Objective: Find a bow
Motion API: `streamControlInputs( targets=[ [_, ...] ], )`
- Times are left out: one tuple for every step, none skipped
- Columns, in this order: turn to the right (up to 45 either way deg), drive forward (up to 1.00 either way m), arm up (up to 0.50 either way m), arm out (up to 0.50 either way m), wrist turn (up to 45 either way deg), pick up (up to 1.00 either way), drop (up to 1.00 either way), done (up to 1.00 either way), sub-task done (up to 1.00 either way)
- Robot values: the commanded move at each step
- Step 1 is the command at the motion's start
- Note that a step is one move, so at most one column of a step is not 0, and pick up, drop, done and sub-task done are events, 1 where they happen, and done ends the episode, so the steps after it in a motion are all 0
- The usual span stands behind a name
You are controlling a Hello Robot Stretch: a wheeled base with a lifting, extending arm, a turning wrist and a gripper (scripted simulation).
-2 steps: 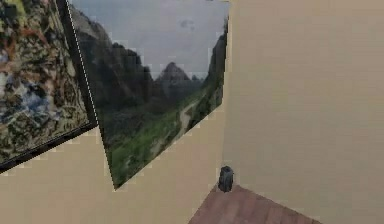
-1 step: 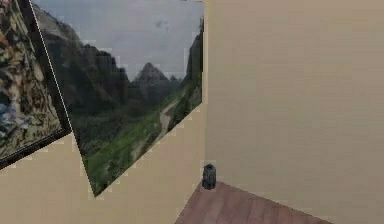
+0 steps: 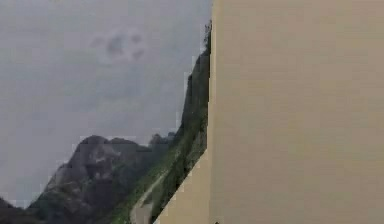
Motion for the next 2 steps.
streamControlInputs(
  targets=[
    [45.0, 0.00, 0.00, 0.00, 0.0, 0.00, 0.00, 0.00, 0.00],
    [45.0, 0.00, 0.00, 0.00, 0.0, 0.00, 0.00, 0.00, 0.00]
  ],
)
